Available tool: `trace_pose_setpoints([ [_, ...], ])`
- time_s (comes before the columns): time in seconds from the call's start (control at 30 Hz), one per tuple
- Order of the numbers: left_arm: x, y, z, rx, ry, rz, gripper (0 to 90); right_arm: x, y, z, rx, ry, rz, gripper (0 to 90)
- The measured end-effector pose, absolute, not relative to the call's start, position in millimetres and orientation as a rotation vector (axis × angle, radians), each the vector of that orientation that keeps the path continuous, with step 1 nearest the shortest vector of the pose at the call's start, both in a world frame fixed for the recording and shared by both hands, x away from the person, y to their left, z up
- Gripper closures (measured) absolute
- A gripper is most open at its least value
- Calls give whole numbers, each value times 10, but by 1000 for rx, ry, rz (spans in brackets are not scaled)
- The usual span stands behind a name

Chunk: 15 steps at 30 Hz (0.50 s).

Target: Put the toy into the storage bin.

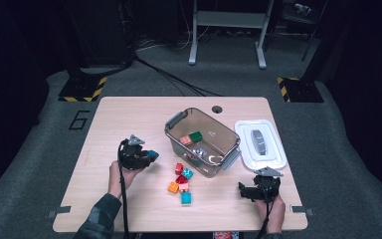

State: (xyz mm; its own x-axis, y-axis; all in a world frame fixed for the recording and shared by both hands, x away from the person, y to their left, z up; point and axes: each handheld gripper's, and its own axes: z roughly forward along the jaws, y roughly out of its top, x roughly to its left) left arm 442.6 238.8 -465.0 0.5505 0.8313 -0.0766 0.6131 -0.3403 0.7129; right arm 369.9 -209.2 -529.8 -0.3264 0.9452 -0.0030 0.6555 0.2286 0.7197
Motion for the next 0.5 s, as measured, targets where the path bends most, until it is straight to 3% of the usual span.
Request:
trace_pose_setpoints([
  [0.5,4544,2441,-4171,2058,1101,438,588,3700,-2093,-5299,1469,2066,875,10],
])
